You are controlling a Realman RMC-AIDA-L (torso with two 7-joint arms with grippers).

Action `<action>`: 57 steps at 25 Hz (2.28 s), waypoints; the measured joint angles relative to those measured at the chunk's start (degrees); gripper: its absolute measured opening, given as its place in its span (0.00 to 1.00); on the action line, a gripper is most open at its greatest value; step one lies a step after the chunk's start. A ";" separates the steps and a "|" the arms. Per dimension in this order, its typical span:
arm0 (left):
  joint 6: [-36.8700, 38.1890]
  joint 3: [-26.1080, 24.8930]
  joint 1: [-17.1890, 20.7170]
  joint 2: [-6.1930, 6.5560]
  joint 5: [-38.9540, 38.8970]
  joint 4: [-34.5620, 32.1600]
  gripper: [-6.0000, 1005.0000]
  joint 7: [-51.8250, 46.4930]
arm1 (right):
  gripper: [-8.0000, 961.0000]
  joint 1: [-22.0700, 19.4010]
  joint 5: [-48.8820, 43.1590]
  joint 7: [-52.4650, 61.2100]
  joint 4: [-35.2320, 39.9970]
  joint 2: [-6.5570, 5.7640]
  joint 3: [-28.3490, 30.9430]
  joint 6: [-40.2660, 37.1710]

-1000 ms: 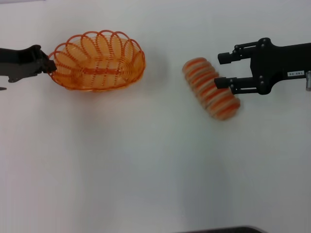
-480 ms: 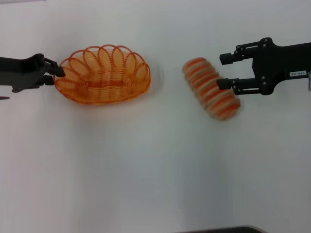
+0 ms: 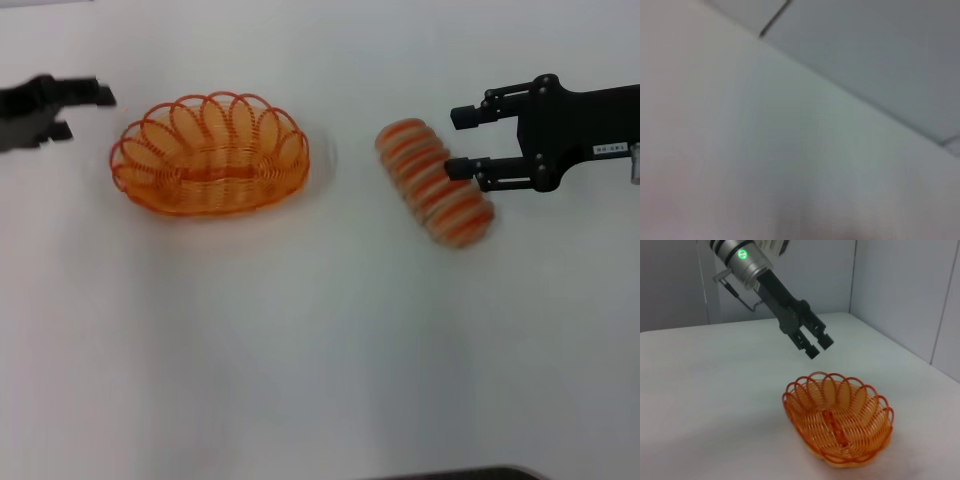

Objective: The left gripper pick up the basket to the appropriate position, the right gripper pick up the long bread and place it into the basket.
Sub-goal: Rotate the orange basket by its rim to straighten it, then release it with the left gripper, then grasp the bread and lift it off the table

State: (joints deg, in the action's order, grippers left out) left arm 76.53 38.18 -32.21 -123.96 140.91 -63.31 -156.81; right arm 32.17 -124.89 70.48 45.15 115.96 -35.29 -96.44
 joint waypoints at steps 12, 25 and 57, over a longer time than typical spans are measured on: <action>-2.92 -0.29 3.79 1.48 -18.07 3.27 0.87 28.52 | 0.65 0.27 1.24 2.53 -0.55 0.89 0.57 0.89; 9.71 -2.96 7.27 2.26 -26.30 5.77 0.87 63.15 | 0.65 0.16 6.66 5.98 -3.70 2.08 2.96 3.16; 17.67 -5.36 4.56 4.61 -15.58 12.83 0.87 72.67 | 0.65 0.62 6.77 9.65 -4.46 1.43 1.41 6.13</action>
State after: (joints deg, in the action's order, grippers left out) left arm 94.21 32.82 -27.65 -119.35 125.33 -50.48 -84.14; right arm 32.79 -118.12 80.13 40.69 117.38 -33.88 -90.31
